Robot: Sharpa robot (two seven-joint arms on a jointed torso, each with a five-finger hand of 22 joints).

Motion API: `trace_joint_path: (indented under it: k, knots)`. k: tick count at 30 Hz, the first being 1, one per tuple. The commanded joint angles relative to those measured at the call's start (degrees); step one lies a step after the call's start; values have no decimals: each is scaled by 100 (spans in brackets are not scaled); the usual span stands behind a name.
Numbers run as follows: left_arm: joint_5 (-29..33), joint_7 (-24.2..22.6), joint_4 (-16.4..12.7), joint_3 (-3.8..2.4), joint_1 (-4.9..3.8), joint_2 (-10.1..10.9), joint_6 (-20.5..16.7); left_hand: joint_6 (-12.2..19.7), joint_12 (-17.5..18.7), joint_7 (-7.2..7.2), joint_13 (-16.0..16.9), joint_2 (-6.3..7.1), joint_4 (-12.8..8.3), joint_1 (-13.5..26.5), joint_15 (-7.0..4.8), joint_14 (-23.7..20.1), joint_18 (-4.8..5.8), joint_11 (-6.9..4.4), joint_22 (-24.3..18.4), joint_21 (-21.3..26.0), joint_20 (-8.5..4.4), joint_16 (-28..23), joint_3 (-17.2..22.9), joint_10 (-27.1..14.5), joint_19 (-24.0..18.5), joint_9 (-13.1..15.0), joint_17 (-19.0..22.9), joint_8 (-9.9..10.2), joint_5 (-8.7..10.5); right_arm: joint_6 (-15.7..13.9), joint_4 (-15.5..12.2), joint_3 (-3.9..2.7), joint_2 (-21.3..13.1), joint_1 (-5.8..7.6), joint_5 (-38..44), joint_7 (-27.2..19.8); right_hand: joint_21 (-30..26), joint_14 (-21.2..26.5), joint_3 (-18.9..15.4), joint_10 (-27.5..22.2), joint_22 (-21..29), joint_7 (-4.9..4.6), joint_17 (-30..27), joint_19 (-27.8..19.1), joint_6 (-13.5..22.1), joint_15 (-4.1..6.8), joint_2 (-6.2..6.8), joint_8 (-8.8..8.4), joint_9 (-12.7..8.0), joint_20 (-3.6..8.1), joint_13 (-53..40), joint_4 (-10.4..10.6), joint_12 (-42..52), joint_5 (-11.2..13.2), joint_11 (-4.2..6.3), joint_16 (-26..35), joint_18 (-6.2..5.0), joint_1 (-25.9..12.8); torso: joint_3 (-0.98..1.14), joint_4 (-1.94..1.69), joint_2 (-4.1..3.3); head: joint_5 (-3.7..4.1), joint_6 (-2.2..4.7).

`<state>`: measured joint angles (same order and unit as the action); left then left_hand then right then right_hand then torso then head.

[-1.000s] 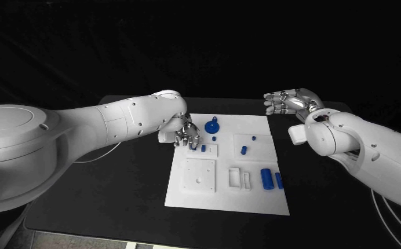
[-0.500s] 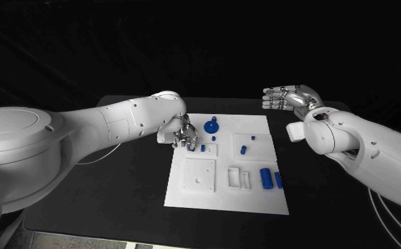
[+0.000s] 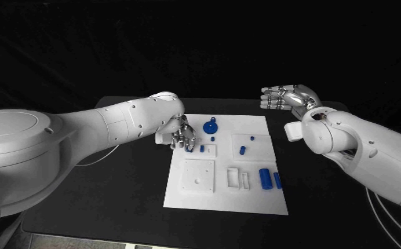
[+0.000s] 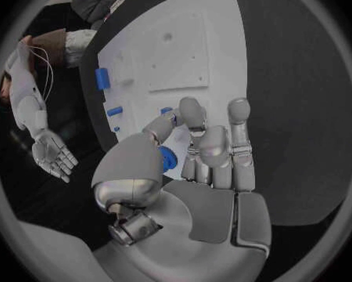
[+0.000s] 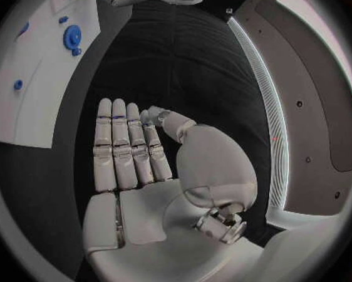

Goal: Assemble the parts on the task board

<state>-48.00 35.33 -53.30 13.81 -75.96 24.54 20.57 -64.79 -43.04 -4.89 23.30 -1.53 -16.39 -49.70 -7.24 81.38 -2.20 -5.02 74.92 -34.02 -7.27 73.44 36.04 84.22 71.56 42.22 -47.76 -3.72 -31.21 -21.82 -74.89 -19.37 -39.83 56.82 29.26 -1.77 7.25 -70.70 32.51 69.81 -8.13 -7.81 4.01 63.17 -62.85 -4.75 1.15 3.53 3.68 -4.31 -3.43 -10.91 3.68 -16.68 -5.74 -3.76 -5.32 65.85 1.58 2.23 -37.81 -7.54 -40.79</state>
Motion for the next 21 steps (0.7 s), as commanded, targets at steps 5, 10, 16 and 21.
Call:
trace_joint_path:
  k: [5, 10, 16, 21]
  knots:
    - [-19, -118, 59, -4, 46, -64, 13, -1212, -17, 744, -8, -50, 1, -2, 3, 27, -41, -79, 99, 4, -16, -35, 19, 241, 22, 1622, 23, -18, -13, -30, -51, -3, 6, 1, -14, -40, 178, -8, 89, -51, 164, -10, -7, -45, 38, -32, 49, 6, -8, 3, 8, -6, -31, -170, 5, 11, -52, -9, 5, 0, -5, 12, 3]
    - [-16, -132, 113, -5, 77, -92, -57, -1204, -7, 743, -10, -56, 0, 3, 2, 25, -39, -77, 98, 11, -17, -48, 18, 241, 22, 1626, 38, -17, -3, -42, -70, -3, 5, 1, -2, -29, 203, -5, 95, -51, 186, -13, -8, -55, 40, -32, 60, 4, -9, 4, 7, -27, -30, -239, 4, 11, -53, 3, 5, 3, -5, 11, -1]
    - [-4, -131, 159, -5, 91, -111, -51, -1206, -9, 746, -4, -101, 7, 32, 4, 29, -34, -75, 95, 24, -14, -55, -9, 242, 26, 1637, 42, -18, 79, -46, -81, -3, 5, 1, 6, -20, 242, -2, 119, -51, 209, -16, -9, -70, 41, -32, 65, 4, -9, 7, 8, -62, -30, -295, 2, 11, -55, 18, 9, -1, 3, 18, -8]
    - [9, -123, 179, -5, 94, -126, -33, -1218, -17, 751, 2, -168, 27, 55, 8, 30, -28, -73, 91, 40, -6, -53, -65, 242, 28, 1642, 37, -19, 274, -44, -94, -3, 5, 1, 14, -11, 293, -3, 141, -49, 226, -19, -9, -91, 43, -32, 64, 3, -9, 10, 8, -92, -30, -331, 1, 11, -55, 12, 5, -1, 2, 22, -9]
